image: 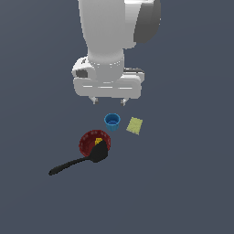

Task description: Pick up a designated object from a clutter of objects.

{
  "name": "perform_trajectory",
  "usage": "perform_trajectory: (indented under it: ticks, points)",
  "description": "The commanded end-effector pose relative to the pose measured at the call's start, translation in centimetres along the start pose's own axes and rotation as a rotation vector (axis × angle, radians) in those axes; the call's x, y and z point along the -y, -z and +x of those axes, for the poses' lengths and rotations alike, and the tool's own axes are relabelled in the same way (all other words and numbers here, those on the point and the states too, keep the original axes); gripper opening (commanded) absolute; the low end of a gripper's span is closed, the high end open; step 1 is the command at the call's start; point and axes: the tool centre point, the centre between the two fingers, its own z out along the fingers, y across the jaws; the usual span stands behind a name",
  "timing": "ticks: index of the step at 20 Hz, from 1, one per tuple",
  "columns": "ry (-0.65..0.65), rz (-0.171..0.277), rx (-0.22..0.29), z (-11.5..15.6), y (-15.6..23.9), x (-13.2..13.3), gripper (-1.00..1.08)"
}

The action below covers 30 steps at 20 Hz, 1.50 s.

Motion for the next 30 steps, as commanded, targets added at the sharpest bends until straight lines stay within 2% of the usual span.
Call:
perform_trajectory:
  ticks: [1, 10, 18, 24, 30]
  points:
    - [0.000, 0.000, 0.000, 0.0, 0.0, 0.0, 1.00]
    - [0.052, -0.030, -0.030, 0.3, 0.7, 1.4, 1.00]
    - [0.052, -0.027, -0.029, 0.6, -0.1, 1.2, 1.00]
    - [0.053, -0.020, -0.026, 1.5, -3.1, 0.3, 1.00]
    - [0.053, -0.010, -0.022, 2.5, -8.4, -1.4, 1.00]
